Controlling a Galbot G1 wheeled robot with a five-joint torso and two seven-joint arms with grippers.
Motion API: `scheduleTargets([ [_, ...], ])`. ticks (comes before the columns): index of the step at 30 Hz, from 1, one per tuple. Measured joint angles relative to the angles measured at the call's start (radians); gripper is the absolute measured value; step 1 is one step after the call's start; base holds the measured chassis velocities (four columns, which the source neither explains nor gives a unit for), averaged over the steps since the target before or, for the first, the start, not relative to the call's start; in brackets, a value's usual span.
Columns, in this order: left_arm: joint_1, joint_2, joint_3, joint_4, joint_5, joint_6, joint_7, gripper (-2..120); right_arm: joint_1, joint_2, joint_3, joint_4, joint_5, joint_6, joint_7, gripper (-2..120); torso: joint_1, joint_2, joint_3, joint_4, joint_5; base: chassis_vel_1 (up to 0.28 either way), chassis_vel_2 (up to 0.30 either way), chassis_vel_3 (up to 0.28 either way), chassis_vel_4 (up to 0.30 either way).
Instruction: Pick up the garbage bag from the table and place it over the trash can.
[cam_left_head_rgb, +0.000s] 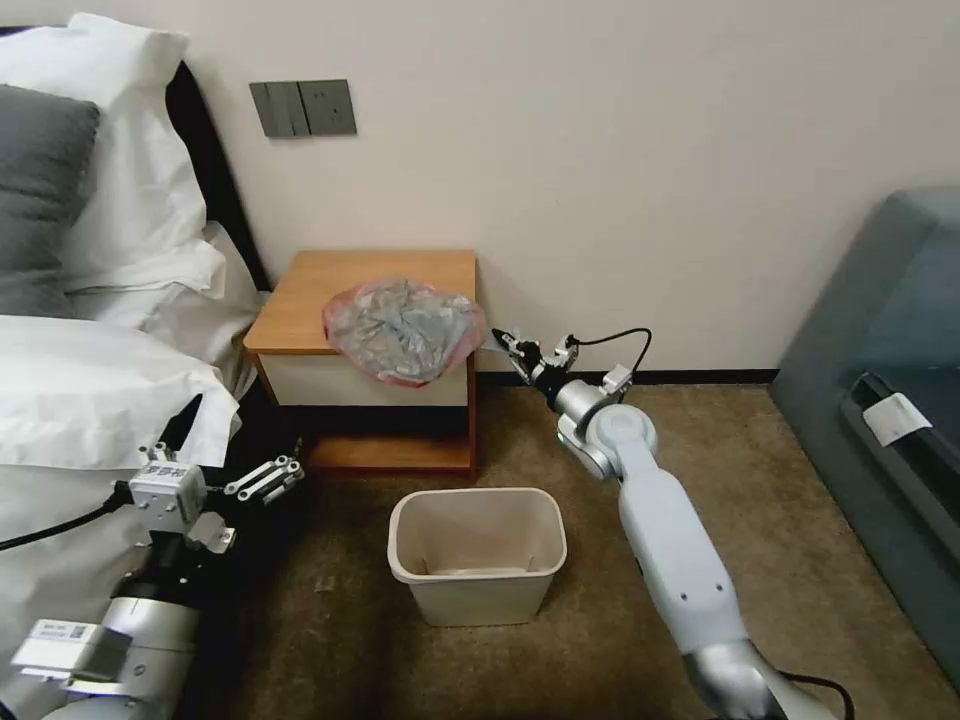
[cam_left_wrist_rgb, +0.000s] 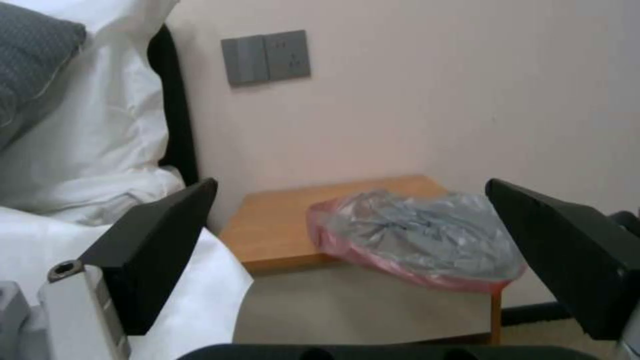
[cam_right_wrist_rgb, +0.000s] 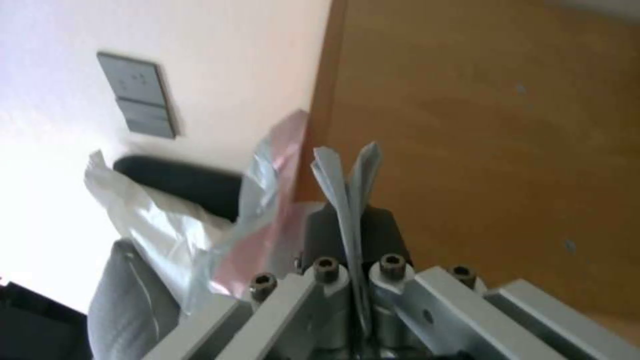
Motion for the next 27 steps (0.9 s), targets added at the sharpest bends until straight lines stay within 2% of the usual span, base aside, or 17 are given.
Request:
scheduleTargets([
  [7, 0.000, 0.003, -0.001, 0.004, -0.001, -0.006, 0.002, 100, -0.115, -0.021, -0.001, 0.100, -0.008, 0.002, 0.009, 0, 0.000, 0.000, 0.000, 0.0001, 0.0000, 0.000, 0.000, 0.000, 0.000],
  [16, -0.003, 0.001, 0.008, 0.011, -0.001, -0.009, 0.008, 100, -0.275, -0.076, -0.001, 0.312, 0.030, -0.003, 0.030, 0, 0.000, 0.000, 0.000, 0.0000, 0.0000, 0.000, 0.000, 0.000, 0.000],
  [22, -0.003, 0.002, 0.007, 0.011, -0.001, -0.010, 0.009, 100, -0.355, -0.110, -0.007, 0.405, 0.030, -0.016, 0.048, 0, 0.000, 0.000, 0.000, 0.0001, 0.0000, 0.000, 0.000, 0.000, 0.000],
  [27, -0.004, 0.002, 0.007, 0.010, -0.002, -0.010, 0.009, 100, -0.377, -0.119, -0.015, 0.428, 0.022, -0.016, 0.048, 0, 0.000, 0.000, 0.000, 0.0000, 0.0000, 0.000, 0.000, 0.000, 0.000],
])
